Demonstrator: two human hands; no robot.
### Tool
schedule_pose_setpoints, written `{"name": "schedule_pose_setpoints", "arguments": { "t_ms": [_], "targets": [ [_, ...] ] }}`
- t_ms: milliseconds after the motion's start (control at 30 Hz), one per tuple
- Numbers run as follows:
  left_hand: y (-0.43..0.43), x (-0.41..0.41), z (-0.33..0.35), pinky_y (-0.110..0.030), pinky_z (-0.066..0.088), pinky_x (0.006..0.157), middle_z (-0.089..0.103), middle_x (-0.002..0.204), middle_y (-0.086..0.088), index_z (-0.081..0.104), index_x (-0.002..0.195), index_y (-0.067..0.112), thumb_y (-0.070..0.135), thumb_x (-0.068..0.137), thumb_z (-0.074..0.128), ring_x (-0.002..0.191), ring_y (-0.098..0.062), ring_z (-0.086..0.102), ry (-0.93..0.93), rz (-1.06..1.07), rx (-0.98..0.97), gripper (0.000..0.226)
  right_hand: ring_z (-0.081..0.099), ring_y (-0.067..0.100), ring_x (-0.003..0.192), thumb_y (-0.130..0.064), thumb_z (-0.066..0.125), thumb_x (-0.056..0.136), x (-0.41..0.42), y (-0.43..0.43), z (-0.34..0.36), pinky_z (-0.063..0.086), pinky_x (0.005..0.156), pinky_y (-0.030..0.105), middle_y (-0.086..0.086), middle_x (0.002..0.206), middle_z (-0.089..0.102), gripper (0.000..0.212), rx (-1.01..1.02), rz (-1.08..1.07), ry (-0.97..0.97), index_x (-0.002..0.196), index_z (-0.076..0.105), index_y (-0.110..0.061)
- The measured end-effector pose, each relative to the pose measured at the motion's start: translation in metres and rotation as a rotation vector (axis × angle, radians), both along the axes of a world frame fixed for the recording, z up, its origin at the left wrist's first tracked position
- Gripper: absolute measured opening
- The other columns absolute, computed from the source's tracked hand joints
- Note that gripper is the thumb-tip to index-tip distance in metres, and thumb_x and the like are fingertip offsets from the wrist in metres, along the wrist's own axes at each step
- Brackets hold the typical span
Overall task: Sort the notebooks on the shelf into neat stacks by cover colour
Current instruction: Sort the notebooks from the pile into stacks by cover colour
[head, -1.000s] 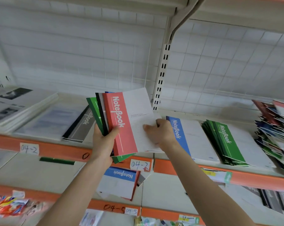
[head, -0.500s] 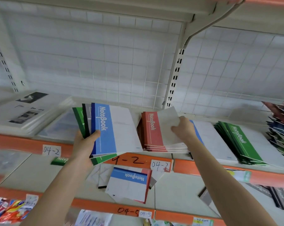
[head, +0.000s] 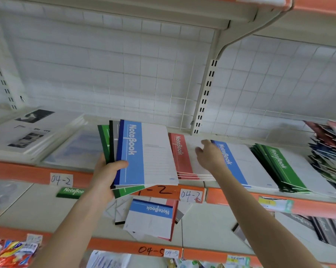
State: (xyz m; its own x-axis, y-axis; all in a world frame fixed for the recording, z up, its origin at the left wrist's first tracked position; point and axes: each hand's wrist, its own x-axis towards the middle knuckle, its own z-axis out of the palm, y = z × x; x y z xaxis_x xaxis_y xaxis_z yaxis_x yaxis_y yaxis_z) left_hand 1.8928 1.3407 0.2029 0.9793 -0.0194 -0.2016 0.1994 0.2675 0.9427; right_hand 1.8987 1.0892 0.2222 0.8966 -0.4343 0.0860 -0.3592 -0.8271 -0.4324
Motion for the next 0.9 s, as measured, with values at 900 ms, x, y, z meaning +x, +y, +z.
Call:
{"name": "schedule_pose_setpoints", "arguments": {
  "t_ms": [900],
  "targets": [
    [-0.163, 0.002, 0.020, -0.028, 0.045, 0.060, 0.063, 0.086, 0.001, 0.052, 0.089, 0.031, -0.002, 0.088, 0.053, 0.076, -0.017, 0.061, -0.136, -0.070, 0.009, 0.033, 0.058, 0.027, 0.073, -0.009, 0.059, 0.084, -0.047, -0.184, 0.003, 0.040, 0.049, 0.021, 0.013, 0.077, 0.057, 0.013, 0.223, -0.256, 0.013, 0.078, 0.057, 0.003]
  ]
}}
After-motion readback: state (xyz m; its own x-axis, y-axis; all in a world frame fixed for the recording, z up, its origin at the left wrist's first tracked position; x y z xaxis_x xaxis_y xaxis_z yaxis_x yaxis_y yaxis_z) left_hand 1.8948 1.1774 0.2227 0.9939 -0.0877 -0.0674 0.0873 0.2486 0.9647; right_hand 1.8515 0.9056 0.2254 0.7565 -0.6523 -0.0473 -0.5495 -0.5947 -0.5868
